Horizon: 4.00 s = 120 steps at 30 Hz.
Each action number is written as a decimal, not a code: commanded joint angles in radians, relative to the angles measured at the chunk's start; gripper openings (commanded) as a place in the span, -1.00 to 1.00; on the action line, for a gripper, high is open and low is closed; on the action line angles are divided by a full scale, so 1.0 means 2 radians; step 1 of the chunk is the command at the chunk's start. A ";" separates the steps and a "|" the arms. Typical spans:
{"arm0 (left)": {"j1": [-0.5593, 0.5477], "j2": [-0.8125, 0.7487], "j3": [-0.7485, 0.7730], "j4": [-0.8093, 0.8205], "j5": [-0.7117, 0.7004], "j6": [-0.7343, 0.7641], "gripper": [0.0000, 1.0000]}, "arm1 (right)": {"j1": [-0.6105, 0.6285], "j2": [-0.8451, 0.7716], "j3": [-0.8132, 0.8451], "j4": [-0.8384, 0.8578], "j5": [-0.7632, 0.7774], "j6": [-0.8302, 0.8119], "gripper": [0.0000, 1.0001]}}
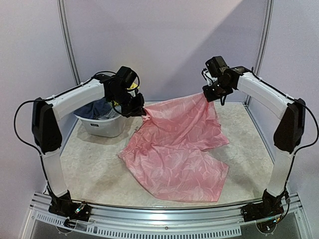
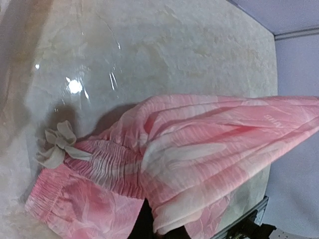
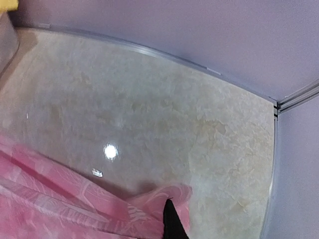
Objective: Fold and stack the mixed laundry pile
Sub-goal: Move the crumpled shorts to the center of the board, then flatten out the crumpled shorts at the center of the board.
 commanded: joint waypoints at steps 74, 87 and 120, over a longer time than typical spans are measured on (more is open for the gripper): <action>0.066 -0.079 -0.416 0.228 0.020 -0.001 0.07 | -0.204 -0.028 -0.372 0.133 -0.285 0.173 0.14; 0.071 -0.041 -0.419 0.253 0.037 -0.008 -0.35 | -0.204 0.015 -0.363 0.151 -0.310 0.184 -0.16; -0.027 -0.220 -0.548 0.196 -0.059 -0.158 -0.90 | -0.204 -0.108 -0.429 0.050 -0.225 0.238 -0.39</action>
